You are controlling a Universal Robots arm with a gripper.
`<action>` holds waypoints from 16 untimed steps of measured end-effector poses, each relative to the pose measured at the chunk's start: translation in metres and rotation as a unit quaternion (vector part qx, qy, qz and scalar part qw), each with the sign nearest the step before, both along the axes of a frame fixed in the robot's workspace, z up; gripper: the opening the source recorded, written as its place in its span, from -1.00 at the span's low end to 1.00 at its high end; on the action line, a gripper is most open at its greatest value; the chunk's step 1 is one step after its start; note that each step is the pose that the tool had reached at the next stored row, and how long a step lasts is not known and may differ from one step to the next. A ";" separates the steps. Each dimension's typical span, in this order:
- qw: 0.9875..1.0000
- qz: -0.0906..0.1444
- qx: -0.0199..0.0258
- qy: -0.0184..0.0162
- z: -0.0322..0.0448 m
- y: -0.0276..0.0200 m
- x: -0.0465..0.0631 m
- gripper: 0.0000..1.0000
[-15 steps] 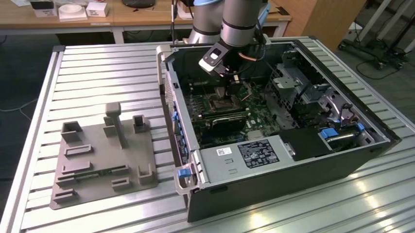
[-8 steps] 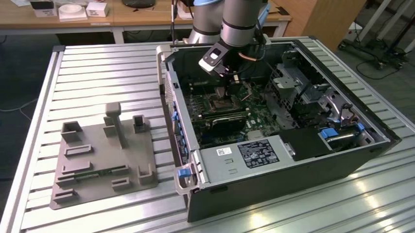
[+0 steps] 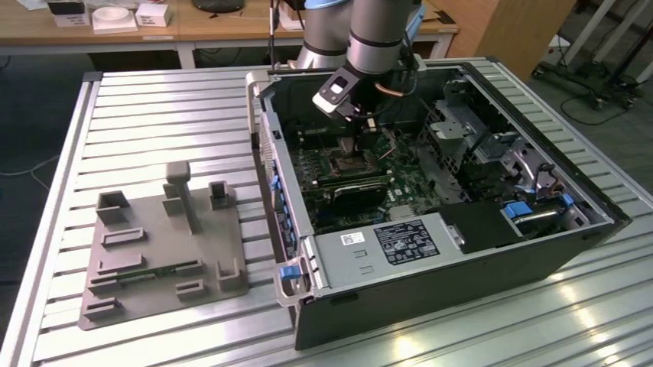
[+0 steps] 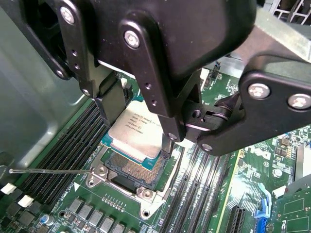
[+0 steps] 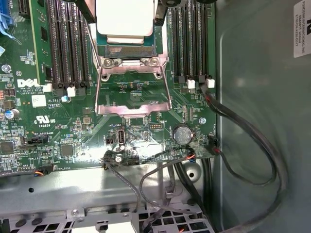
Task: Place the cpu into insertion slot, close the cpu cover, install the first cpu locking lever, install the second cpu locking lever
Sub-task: 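Place the cpu into insertion slot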
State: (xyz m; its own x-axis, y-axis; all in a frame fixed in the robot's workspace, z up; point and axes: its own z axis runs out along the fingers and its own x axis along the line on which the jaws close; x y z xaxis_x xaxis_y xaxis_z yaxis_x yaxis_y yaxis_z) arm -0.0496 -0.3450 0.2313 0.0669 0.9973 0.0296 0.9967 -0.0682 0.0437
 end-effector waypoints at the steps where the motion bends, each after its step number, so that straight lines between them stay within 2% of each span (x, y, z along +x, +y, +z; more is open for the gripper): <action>1: 1.000 0.000 0.000 0.000 -0.0007 0.0000 0.000 0.08; 6: 1.000 0.005 0.000 0.000 -0.0078 0.0000 0.000 0.08; 12: 0.999 0.046 0.000 0.000 -0.0173 0.0000 0.000 0.08; 16: 0.999 0.047 0.000 0.000 -0.0195 -0.0001 0.000 0.08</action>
